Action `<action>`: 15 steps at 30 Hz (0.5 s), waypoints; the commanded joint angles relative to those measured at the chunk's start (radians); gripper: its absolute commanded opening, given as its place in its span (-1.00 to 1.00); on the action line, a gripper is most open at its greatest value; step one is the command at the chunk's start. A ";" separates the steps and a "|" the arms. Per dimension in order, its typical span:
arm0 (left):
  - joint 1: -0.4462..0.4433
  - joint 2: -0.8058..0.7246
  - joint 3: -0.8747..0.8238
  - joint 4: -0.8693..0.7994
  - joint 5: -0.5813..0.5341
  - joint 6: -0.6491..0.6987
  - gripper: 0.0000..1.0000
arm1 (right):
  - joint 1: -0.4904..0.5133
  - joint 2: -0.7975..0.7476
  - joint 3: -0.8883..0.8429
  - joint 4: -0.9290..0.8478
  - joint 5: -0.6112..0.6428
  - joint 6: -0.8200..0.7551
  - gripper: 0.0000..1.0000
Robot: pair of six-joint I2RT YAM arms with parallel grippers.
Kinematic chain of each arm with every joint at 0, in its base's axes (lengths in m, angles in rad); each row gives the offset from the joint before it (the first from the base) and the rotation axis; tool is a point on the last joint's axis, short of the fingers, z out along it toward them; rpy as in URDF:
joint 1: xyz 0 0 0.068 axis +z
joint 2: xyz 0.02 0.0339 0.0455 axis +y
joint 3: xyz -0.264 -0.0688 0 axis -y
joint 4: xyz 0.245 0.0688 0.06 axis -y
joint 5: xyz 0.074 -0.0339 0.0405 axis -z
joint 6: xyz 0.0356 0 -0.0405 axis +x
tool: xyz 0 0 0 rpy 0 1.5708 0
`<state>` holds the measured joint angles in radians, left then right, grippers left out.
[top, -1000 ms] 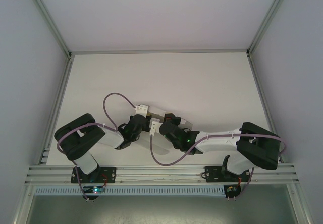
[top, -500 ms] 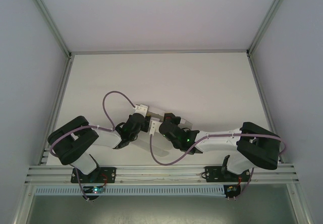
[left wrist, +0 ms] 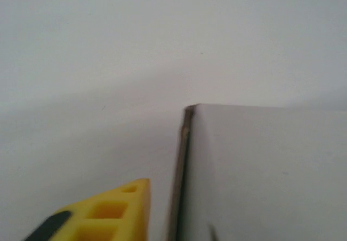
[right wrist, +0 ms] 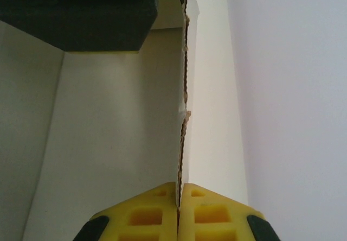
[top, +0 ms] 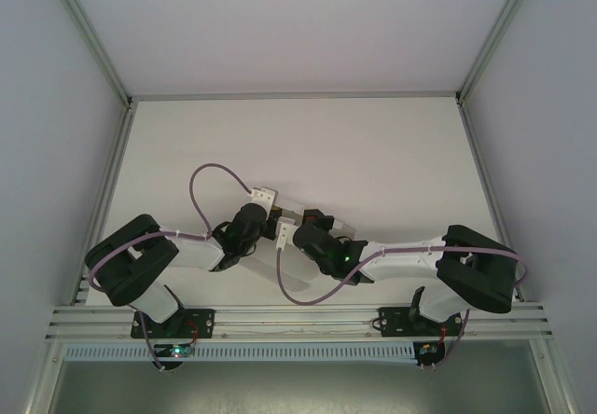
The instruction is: Assemble paper box
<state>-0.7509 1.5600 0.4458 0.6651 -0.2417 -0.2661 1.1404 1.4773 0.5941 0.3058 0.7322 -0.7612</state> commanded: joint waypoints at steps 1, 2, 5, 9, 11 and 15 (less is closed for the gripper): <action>0.019 -0.015 0.038 0.016 -0.097 0.007 -0.61 | -0.001 0.046 -0.042 -0.213 -0.109 0.023 -1.00; 0.020 -0.003 0.042 0.011 -0.109 0.012 -0.64 | -0.001 0.047 -0.043 -0.213 -0.106 0.023 -1.00; 0.019 0.053 0.040 0.009 -0.224 -0.001 -0.83 | -0.001 0.038 -0.047 -0.211 -0.103 0.028 -1.00; 0.017 0.125 -0.011 0.068 -0.419 -0.036 -0.92 | -0.004 0.028 -0.048 -0.218 -0.094 0.031 -1.00; 0.015 0.146 -0.009 0.034 -0.487 -0.040 -0.92 | -0.005 0.027 -0.047 -0.224 -0.091 0.036 -1.00; 0.016 0.165 -0.023 0.020 -0.551 -0.104 -0.96 | -0.009 0.030 -0.044 -0.237 -0.084 0.045 -1.00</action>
<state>-0.8055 1.6684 0.4629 0.7849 -0.4419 -0.2699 1.1206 1.4784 0.6029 0.3069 0.7162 -0.7528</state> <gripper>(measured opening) 0.095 0.047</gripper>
